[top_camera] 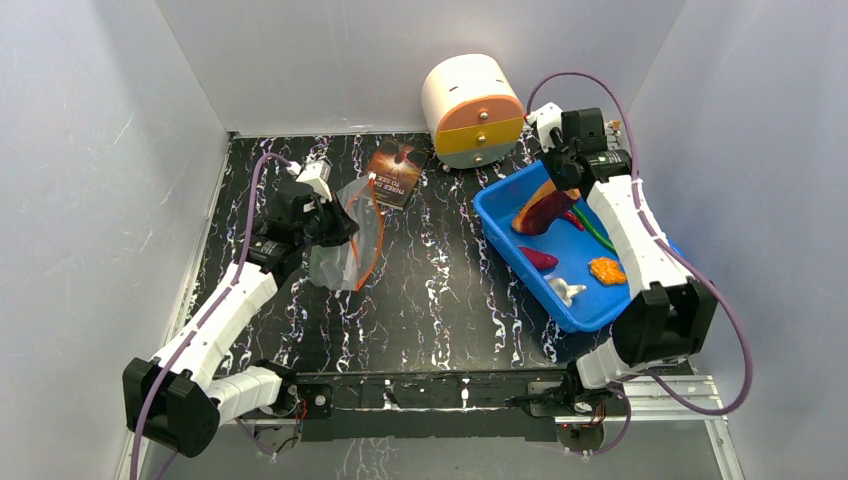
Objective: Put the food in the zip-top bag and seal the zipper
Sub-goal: Place the fake food in the bin.
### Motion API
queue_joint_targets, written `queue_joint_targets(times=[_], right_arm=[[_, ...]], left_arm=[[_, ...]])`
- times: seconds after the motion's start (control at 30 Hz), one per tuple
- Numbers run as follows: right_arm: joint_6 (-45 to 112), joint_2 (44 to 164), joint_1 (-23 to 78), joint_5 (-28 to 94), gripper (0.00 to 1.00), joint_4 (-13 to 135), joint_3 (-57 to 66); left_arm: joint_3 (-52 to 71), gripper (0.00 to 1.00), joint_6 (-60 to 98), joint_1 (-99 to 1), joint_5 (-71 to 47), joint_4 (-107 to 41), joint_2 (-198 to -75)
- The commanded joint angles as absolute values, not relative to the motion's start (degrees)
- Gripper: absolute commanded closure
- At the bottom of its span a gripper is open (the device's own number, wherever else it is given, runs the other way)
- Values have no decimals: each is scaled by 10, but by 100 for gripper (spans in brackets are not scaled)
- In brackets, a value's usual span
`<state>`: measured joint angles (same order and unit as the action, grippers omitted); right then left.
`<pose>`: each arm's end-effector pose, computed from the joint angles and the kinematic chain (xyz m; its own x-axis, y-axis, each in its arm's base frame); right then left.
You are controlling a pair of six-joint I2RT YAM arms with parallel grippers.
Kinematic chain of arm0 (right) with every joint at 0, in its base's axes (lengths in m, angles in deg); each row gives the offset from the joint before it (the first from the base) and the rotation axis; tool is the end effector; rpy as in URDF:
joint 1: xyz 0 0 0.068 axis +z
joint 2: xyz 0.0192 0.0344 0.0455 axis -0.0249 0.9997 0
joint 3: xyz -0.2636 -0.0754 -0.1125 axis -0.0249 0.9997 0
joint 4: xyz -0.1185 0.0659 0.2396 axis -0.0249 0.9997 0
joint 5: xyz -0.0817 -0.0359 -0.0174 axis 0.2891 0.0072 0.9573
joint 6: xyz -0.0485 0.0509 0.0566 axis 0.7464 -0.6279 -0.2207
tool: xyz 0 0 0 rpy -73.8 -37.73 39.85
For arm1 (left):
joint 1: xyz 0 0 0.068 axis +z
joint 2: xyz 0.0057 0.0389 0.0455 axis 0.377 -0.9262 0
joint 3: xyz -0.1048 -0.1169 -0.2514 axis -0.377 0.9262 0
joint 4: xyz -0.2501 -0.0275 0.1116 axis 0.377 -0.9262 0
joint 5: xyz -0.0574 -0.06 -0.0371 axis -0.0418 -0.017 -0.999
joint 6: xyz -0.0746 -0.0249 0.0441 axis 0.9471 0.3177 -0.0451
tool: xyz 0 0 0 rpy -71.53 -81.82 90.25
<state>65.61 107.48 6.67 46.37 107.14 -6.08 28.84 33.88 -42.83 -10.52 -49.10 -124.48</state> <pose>0.3564 0.0421 0.3579 -0.6072 -0.5190 -0.6017 -0.3629 0.8547 -0.3711 0.2759 -0.1145 0.3160 -0.5551 -0.2602 -0.7900 0.2309 0.8643 -0.4469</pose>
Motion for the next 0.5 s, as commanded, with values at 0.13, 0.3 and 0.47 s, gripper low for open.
queue_joint_targets(times=[0.13,0.3,0.47], right_arm=[[745,1160,12,406,100,897,-57],[736,1208,-2,449,98,865,-71],[689,1199,-3,482,60,811,-58]], left_arm=[[291,100,336,-428,-107,-498,-1212],[289,100,334,-427,-109,-501,-1212],[290,100,332,-427,-108,-504,-1208]])
